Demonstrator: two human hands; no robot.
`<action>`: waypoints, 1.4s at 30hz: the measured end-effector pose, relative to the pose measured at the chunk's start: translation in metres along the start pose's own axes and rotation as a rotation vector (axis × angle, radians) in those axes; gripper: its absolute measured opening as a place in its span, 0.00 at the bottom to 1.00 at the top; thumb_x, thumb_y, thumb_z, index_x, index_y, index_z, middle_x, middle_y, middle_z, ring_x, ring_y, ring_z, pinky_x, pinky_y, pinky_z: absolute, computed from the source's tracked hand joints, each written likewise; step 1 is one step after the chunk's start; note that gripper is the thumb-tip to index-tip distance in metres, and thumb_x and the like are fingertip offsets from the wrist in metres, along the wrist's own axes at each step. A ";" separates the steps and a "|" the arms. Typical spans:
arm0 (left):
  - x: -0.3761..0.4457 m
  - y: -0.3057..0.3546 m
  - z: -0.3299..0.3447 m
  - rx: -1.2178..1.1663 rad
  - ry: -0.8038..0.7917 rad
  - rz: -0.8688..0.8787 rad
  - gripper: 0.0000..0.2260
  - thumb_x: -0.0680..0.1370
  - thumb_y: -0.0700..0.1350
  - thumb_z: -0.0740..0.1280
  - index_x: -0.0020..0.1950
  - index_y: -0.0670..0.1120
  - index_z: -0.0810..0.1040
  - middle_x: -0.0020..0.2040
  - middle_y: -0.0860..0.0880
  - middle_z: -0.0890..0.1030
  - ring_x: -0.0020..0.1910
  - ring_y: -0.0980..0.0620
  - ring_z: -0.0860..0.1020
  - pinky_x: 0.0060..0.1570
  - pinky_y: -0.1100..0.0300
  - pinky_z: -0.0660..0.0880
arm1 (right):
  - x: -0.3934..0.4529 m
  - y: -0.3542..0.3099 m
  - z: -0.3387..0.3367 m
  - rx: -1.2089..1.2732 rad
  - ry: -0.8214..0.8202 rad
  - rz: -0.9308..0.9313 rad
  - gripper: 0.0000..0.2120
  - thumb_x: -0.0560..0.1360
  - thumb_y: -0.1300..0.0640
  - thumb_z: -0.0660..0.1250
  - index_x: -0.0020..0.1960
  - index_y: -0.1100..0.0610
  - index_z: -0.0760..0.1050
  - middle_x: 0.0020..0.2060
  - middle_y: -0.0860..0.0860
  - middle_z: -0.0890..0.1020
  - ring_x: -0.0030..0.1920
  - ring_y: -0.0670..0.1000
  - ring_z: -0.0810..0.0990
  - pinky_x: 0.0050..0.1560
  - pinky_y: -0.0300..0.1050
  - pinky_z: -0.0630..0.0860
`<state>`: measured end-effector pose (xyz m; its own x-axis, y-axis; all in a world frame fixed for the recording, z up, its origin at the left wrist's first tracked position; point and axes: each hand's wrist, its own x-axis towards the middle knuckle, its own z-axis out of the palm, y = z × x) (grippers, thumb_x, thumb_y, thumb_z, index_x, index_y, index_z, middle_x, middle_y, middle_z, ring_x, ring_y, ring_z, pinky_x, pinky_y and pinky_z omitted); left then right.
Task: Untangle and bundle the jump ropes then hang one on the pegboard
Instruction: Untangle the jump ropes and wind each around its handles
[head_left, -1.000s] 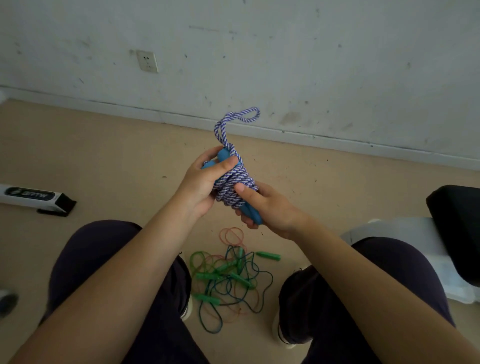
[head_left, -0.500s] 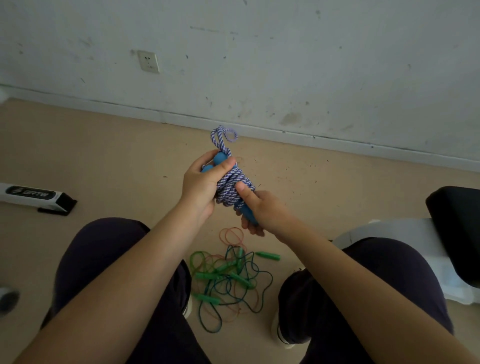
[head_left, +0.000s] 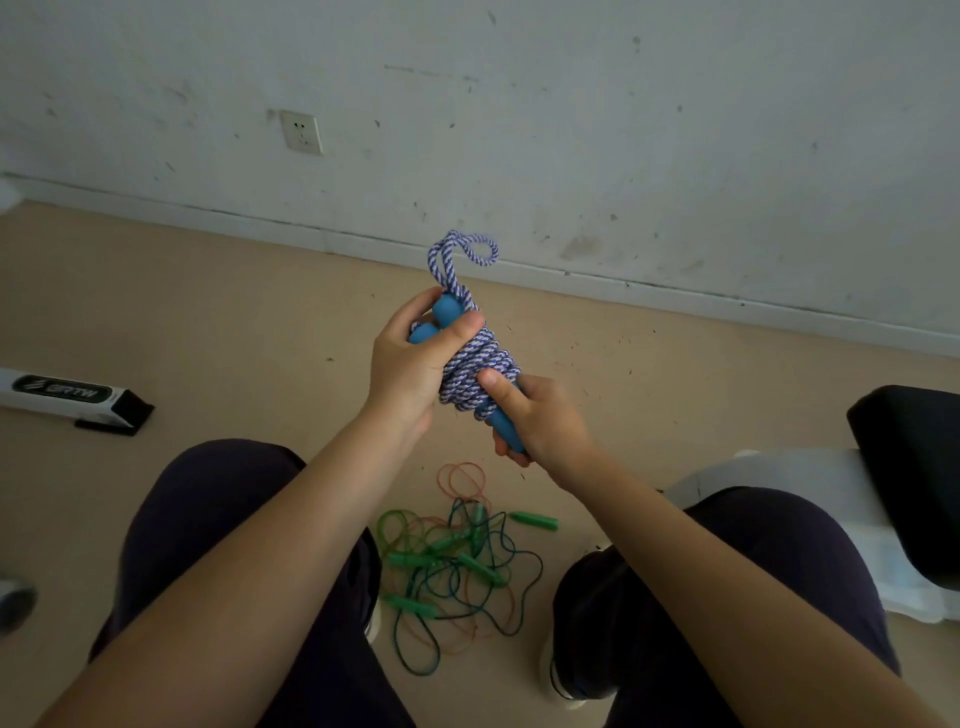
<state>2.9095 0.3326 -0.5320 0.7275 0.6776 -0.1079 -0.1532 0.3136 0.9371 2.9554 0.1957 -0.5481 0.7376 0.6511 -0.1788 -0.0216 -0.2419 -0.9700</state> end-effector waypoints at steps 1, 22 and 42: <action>0.000 0.000 0.000 0.001 0.006 0.004 0.21 0.71 0.38 0.78 0.63 0.43 0.80 0.58 0.39 0.83 0.48 0.48 0.83 0.49 0.54 0.82 | 0.000 0.000 0.000 -0.007 0.002 -0.006 0.22 0.76 0.40 0.63 0.37 0.59 0.73 0.21 0.54 0.76 0.17 0.50 0.68 0.19 0.36 0.64; 0.105 -0.047 -0.002 0.381 -0.445 -0.353 0.28 0.67 0.51 0.78 0.65 0.47 0.77 0.54 0.43 0.85 0.47 0.44 0.85 0.39 0.49 0.82 | 0.148 0.009 -0.094 0.314 0.149 0.031 0.10 0.81 0.55 0.64 0.48 0.62 0.78 0.28 0.50 0.65 0.26 0.46 0.61 0.26 0.39 0.57; 0.261 -0.309 -0.102 0.771 -0.041 -0.476 0.29 0.73 0.57 0.75 0.71 0.49 0.73 0.66 0.48 0.77 0.61 0.51 0.77 0.55 0.58 0.74 | 0.306 0.260 -0.037 0.117 0.035 0.570 0.30 0.77 0.53 0.70 0.74 0.62 0.63 0.54 0.57 0.81 0.47 0.56 0.85 0.46 0.49 0.82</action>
<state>3.0781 0.4806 -0.8833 0.6249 0.5614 -0.5425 0.6492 0.0123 0.7605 3.2008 0.3051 -0.8492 0.6097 0.4168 -0.6742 -0.4948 -0.4644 -0.7345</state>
